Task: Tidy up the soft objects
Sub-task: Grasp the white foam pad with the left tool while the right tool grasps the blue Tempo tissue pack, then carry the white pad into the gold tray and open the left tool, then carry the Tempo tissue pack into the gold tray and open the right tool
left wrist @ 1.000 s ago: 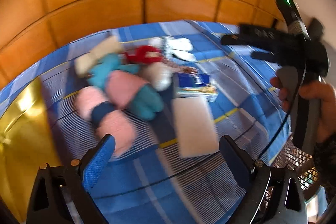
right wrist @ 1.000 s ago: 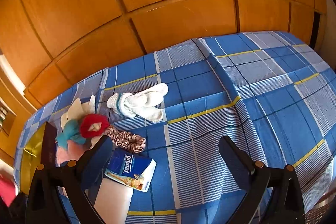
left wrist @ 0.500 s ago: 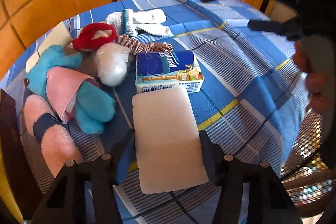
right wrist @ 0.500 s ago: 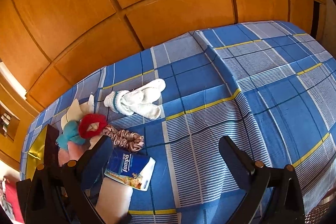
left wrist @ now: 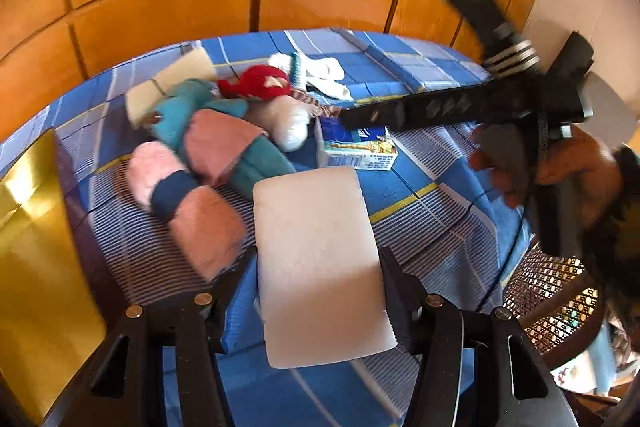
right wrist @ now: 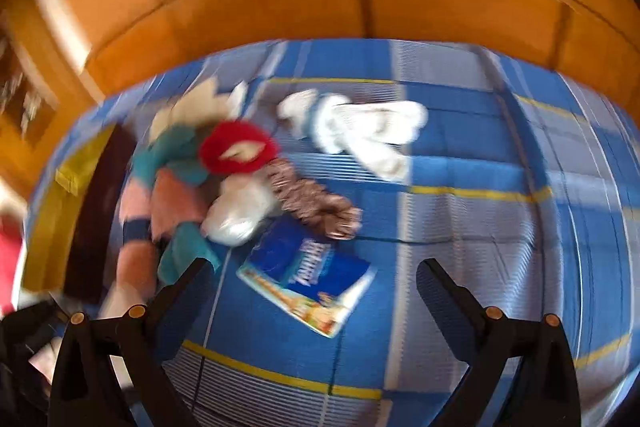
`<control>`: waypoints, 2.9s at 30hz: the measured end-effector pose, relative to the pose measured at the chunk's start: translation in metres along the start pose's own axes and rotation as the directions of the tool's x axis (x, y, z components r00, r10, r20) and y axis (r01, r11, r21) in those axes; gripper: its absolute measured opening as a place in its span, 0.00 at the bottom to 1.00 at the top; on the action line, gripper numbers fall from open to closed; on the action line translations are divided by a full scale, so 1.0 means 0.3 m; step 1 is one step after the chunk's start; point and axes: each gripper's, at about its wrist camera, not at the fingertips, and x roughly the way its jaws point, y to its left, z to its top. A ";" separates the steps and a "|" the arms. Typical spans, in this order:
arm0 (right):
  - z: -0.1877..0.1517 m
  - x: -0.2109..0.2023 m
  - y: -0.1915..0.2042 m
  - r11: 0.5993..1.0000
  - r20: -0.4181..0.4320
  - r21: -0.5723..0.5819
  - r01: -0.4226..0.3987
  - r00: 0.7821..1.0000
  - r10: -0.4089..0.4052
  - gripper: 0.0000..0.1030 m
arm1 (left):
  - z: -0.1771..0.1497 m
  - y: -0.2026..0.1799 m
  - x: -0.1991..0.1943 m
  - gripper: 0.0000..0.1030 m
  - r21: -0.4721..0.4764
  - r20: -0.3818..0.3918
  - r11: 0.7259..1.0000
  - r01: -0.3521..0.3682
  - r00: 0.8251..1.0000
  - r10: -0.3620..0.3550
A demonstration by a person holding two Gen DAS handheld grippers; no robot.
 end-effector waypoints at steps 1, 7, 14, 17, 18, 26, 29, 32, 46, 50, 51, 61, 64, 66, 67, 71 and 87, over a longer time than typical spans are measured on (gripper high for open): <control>0.008 0.022 0.024 0.998 -0.022 -0.055 0.004 1.000 -0.006 1.00 | -0.004 0.008 -0.012 0.57 -0.006 0.007 1.000 0.002 1.000 -0.002; 0.029 0.154 0.070 0.974 -0.172 -0.226 0.006 0.984 -0.046 0.99 | -0.021 0.063 -0.066 0.57 -0.064 0.053 0.998 0.000 0.999 0.003; -0.031 0.131 0.119 0.971 -0.228 -0.225 -0.078 0.973 0.025 0.67 | -0.041 0.165 -0.156 0.58 -0.183 0.110 0.983 0.013 0.994 0.007; -0.075 0.146 0.153 0.966 -0.218 -0.251 -0.059 0.976 0.003 0.53 | -0.052 0.216 -0.196 0.58 -0.239 0.126 0.971 0.011 0.992 0.020; -0.079 0.148 0.157 0.966 -0.201 -0.252 -0.050 0.980 -0.002 0.53 | -0.055 0.245 -0.215 0.58 -0.267 0.131 0.964 0.006 0.991 0.030; -0.023 0.165 0.102 0.983 -0.153 -0.176 -0.061 0.988 0.034 0.56 | -0.048 0.519 -0.282 0.58 -0.484 0.089 0.867 -0.116 0.979 0.181; -0.010 0.151 0.075 0.984 -0.145 -0.167 -0.058 0.989 0.034 0.61 | -0.030 0.645 -0.247 0.58 -0.556 0.046 0.819 -0.144 0.978 0.204; -0.005 0.153 0.074 0.984 -0.133 -0.169 -0.049 0.991 0.027 0.65 | -0.010 0.749 -0.193 0.58 -0.617 0.003 0.768 -0.172 0.975 0.220; 0.005 0.163 0.094 0.984 -0.122 -0.169 -0.050 0.992 0.029 0.70 | 0.133 0.922 0.022 0.61 -0.638 -0.142 0.699 -0.322 0.942 0.305; 0.013 0.159 0.087 0.987 -0.113 -0.153 -0.053 0.993 0.036 0.70 | 0.155 0.922 0.032 0.80 -0.628 -0.136 0.704 -0.333 0.937 0.322; 0.013 0.159 0.086 0.987 -0.112 -0.151 -0.053 0.993 0.036 0.70 | 0.158 0.919 0.029 0.81 -0.626 -0.131 0.705 -0.333 0.936 0.326; 0.000 0.176 0.096 0.985 -0.128 -0.168 -0.031 0.992 0.009 0.52 | 0.107 0.806 -0.097 0.81 -0.581 -0.057 0.716 -0.387 0.897 0.439; -0.011 0.175 0.112 0.981 -0.127 -0.194 -0.012 0.992 -0.013 0.51 | 0.057 0.736 -0.148 0.81 -0.567 -0.025 0.726 -0.389 0.889 0.457; -0.017 0.173 0.115 0.981 -0.133 -0.196 -0.011 0.991 -0.015 0.51 | 0.026 0.692 -0.168 0.81 -0.556 -0.013 0.737 -0.385 0.890 0.455; -0.019 0.172 0.114 0.981 -0.141 -0.191 -0.018 0.990 -0.009 0.51 | 0.010 0.670 -0.178 0.81 -0.553 -0.007 0.741 -0.381 0.892 0.453; -0.021 0.171 0.097 0.987 -0.159 -0.154 -0.048 0.987 0.023 0.51 | -0.056 0.594 -0.225 0.81 -0.546 0.013 0.745 -0.383 0.885 0.465; -0.052 0.160 0.142 0.980 -0.155 -0.197 0.006 0.987 -0.037 0.51 | -0.159 0.461 -0.321 0.81 -0.527 0.049 0.734 -0.429 0.846 0.531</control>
